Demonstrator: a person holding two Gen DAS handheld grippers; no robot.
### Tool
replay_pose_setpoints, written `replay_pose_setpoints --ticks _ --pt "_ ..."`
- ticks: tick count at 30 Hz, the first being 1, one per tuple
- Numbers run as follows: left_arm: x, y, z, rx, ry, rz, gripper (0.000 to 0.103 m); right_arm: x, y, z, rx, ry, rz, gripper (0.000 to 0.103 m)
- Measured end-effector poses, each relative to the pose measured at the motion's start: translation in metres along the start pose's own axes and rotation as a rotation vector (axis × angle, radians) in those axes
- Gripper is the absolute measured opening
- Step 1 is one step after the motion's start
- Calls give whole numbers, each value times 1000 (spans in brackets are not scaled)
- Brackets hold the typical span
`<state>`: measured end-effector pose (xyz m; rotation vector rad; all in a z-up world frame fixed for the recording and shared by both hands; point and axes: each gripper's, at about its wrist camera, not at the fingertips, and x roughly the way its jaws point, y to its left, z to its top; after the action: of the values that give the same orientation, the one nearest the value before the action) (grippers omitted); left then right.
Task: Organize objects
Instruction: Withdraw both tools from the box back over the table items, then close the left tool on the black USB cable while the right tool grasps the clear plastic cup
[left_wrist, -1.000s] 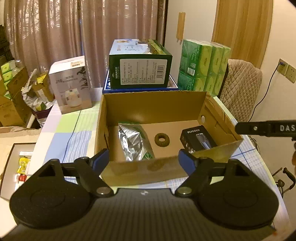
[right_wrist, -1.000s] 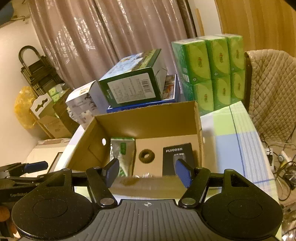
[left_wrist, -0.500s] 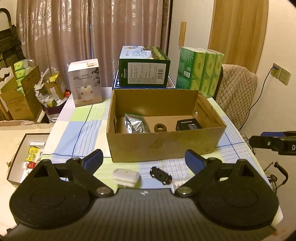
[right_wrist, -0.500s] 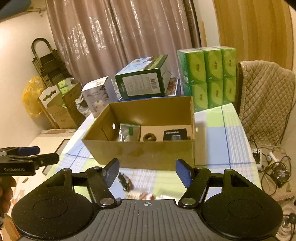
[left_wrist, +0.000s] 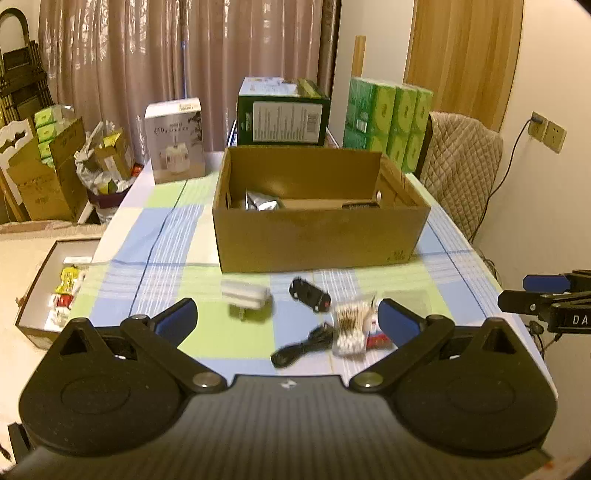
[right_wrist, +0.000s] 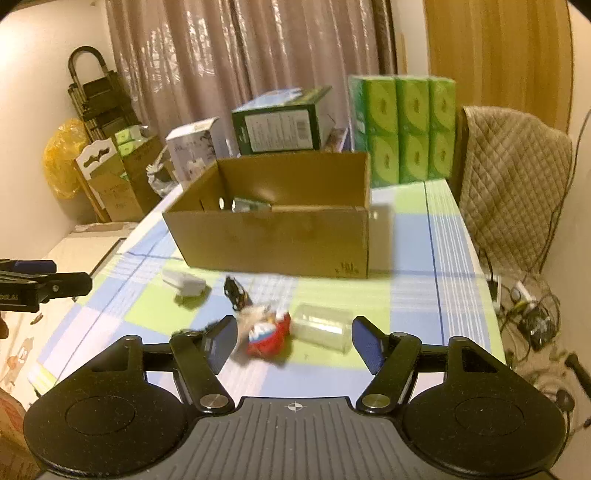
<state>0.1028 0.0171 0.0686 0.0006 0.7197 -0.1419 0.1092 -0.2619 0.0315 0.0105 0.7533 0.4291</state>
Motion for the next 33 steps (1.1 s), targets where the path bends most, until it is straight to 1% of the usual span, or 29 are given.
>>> replay_pose_setpoints --ticks 3,9,18,21,28,33 --pt "0 0 -12 11 19 0 102 2 -4 -10 -19 24 -7 66" --pt "9 4 -25 13 52 16 102 6 -15 -21 -33 56 -31 66" --pt "24 7 -32 -2 103 5 102 13 -23 -27 -43 78 -41 66" --pt "26 9 -36 2 105 3 102 16 -25 -29 -47 87 -43 66" --pt "37 11 -43 39 99 -15 102 25 -31 -29 -84 110 -54 66" --pt "49 11 -45 111 102 -23 102 37 -38 -26 -124 119 -42 66"
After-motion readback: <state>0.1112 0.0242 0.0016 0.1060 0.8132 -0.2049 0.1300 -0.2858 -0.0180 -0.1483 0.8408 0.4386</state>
